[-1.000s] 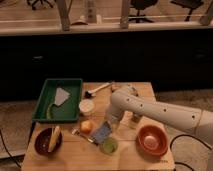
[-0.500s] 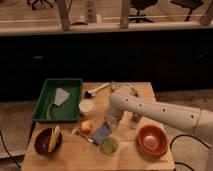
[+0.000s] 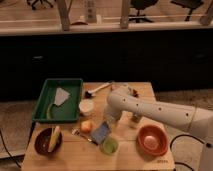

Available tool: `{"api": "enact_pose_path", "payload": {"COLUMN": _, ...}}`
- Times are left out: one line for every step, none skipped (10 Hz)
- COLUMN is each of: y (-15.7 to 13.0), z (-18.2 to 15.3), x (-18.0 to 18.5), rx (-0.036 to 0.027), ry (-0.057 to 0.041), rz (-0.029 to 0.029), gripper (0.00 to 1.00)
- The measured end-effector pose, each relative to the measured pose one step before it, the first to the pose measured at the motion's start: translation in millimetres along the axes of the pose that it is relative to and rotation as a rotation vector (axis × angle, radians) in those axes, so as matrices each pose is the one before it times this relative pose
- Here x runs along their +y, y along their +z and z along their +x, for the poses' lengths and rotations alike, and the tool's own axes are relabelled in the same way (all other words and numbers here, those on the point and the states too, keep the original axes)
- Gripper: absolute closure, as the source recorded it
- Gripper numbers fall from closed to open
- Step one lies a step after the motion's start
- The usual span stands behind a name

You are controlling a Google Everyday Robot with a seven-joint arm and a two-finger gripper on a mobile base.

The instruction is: Place sponge in table surface

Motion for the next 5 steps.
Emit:
{"api": "enact_pose_path", "payload": {"y": 0.89, "z": 4.62, "x": -1.24, "rx": 0.00261, "ry": 0.00849, "rz": 0.00125, "gripper": 1.0}}
{"api": "enact_pose_path", "payload": {"y": 0.26, "z": 3.68, "x": -0.8, "rx": 0.0012, "ry": 0.00747, "rz": 0.00055, "gripper": 1.0}}
{"api": "enact_pose_path", "payload": {"y": 0.7, "z": 4.53, "x": -0.78, "rx": 0.00193, "ry": 0.00759, "rz": -0.00282, "gripper": 1.0}}
{"api": "enact_pose_path", "payload": {"y": 1.14, "z": 4.49, "x": -1.18, "rx": 0.0021, "ry": 0.0063, "rz": -0.00347, "gripper": 1.0}}
{"api": "enact_pose_path", "payload": {"y": 1.06, "z": 3.94, "x": -1.87, "rx": 0.00081, "ry": 0.00542, "rz": -0.00302, "gripper": 1.0}}
